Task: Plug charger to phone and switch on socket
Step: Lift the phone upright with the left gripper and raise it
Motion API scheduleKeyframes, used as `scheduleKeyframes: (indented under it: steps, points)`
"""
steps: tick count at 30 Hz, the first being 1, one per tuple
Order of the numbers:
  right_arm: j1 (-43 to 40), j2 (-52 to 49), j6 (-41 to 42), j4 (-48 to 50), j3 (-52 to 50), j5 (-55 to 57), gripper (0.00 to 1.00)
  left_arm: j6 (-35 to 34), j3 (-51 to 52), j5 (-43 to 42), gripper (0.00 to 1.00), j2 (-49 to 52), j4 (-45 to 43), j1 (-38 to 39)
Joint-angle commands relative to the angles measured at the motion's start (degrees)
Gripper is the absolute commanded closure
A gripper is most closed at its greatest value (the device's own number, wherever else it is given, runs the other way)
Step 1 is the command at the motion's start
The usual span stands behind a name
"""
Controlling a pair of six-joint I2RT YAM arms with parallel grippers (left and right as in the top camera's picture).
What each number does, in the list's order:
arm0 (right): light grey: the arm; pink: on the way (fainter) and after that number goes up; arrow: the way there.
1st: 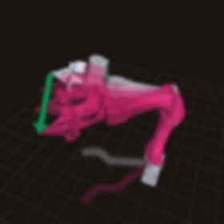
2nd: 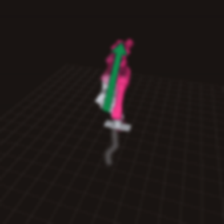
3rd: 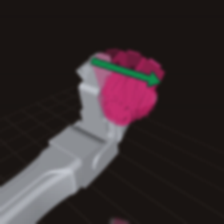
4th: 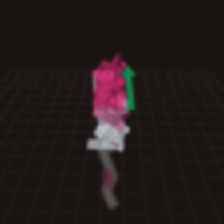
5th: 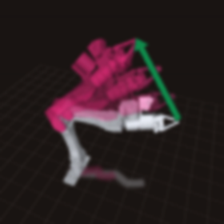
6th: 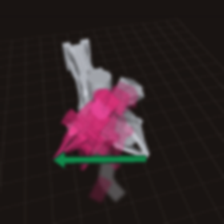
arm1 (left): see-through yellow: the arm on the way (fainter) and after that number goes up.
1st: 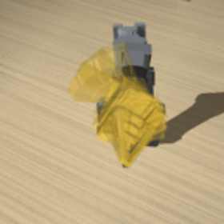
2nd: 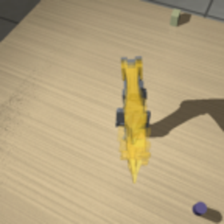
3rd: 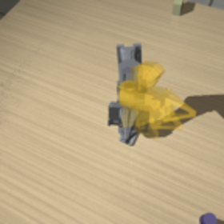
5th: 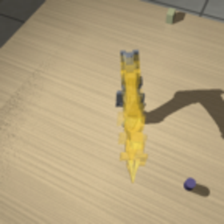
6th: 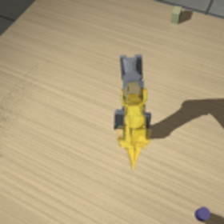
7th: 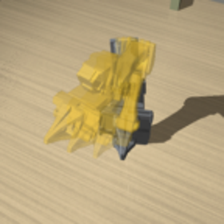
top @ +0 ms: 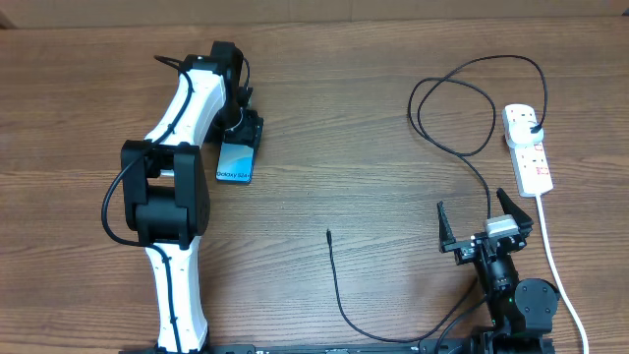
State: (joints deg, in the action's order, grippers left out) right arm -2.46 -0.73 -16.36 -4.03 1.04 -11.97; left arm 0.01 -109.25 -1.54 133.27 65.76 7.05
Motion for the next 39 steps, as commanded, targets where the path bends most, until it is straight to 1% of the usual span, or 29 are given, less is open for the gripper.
scheduleKeyframes:
  steps: [1, 8, 11, 16, 26, 28, 35, 39]
  points:
    - [0.3, 0.6, 0.1, 0.3, -0.6, 0.6, 0.0, 0.7, -3.9, -2.5, 0.96, 0.3, 0.7, 0.4]
    - [0.3, 0.6, 0.1, 0.3, -0.6, 0.6, 0.0, 0.1, -6.7, -2.6, 0.96, 0.3, 2.6, 0.4]
    - [0.3, 0.6, 0.1, 0.3, -0.6, 0.6, 0.0, -0.2, -6.8, -5.6, 0.96, 0.3, 3.1, 0.4]
    - [0.3, 0.6, 0.1, 0.3, -0.6, 0.6, 0.0, -0.2, -6.8, -17.1, 0.96, 0.3, 3.3, 0.4]
    - [0.3, 0.6, 0.1, 0.3, -0.6, 0.6, 0.0, -2.9, -6.8, -45.0, 0.96, 0.3, 2.2, 0.4]
    - [0.3, 0.6, 0.1, 0.3, -0.6, 0.6, 0.0, -4.8, -6.8, -48.9, 0.96, 0.3, 1.4, 0.4]
    - [0.3, 0.6, 0.1, 0.3, -0.6, 0.6, 0.0, -19.0, -6.8, -57.8, 0.96, 0.3, -0.3, 0.4]
    - [0.3, 0.6, 0.1, 0.3, -0.6, 0.6, 0.0, -23.5, -6.8, -63.4, 0.96, 0.3, -0.2, 0.4]
